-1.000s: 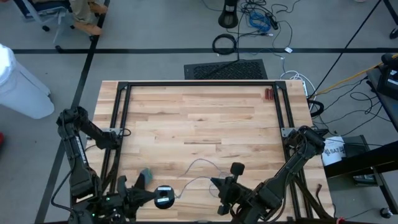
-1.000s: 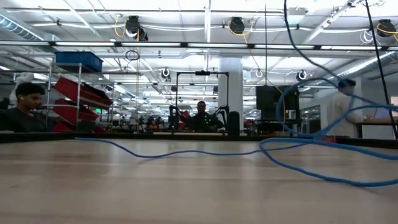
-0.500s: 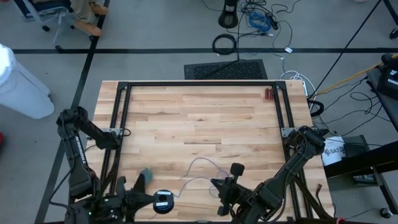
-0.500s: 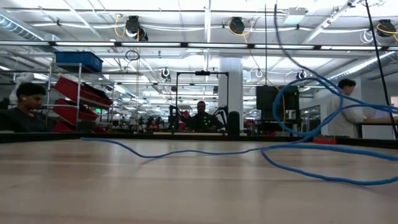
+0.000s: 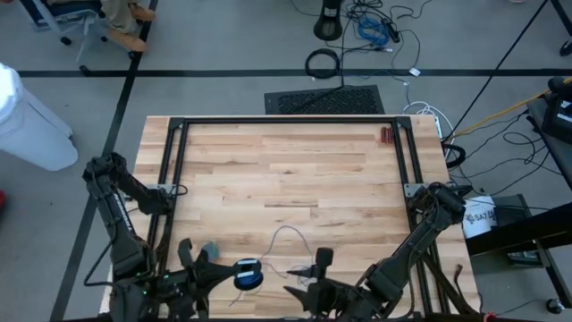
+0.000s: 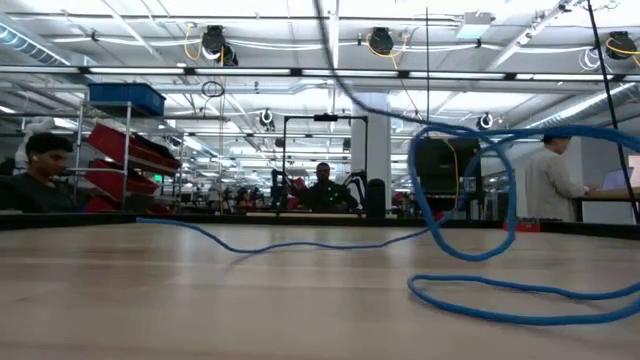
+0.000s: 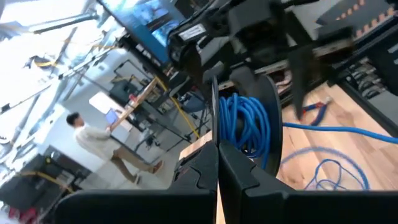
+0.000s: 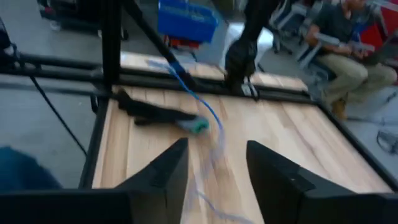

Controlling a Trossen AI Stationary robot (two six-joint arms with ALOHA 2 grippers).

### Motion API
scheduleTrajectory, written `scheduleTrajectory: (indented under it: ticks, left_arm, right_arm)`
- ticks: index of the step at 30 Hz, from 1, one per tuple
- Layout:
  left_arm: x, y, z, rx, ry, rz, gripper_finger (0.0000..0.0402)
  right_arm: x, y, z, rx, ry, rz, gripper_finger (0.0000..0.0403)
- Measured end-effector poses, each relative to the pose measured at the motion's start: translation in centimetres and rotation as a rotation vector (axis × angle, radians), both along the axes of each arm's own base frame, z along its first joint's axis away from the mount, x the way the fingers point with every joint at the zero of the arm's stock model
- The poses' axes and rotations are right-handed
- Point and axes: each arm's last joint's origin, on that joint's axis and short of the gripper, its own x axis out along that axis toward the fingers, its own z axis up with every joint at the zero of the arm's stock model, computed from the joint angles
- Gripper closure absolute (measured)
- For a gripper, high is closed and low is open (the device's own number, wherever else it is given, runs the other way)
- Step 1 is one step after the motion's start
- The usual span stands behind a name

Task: Coil cords
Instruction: Uncoil the blue wire from the black spool

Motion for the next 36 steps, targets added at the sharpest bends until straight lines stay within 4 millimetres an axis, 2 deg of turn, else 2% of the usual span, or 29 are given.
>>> scheduleTrajectory:
  ticks: [7,13,19,30,36]
  left_arm:
    - [1.2,0.9,0.0,-0.102,-0.028,0.056,0.0401]
    - [1.4,1.0,0.0,-0.126,-0.035,0.064,0.0401]
    - [1.4,1.0,0.0,-0.127,-0.035,0.064,0.0401]
    - [1.4,1.0,0.0,-0.125,-0.034,0.064,0.0401]
    - [1.4,1.0,0.0,-0.125,-0.033,0.064,0.0401]
  right_arm:
    - [3.3,-0.1,-2.1,-0.050,-0.066,-0.057,0.0243]
    - [4.9,-0.7,-3.4,-0.054,-0.076,-0.090,0.0253]
    - [5.1,-0.7,-3.2,-0.018,-0.104,-0.091,0.0254]
    - [4.6,0.7,-1.7,-0.024,-0.201,-0.035,0.0255]
    - [4.7,0.9,-1.7,-0.008,-0.193,0.026,0.0255]
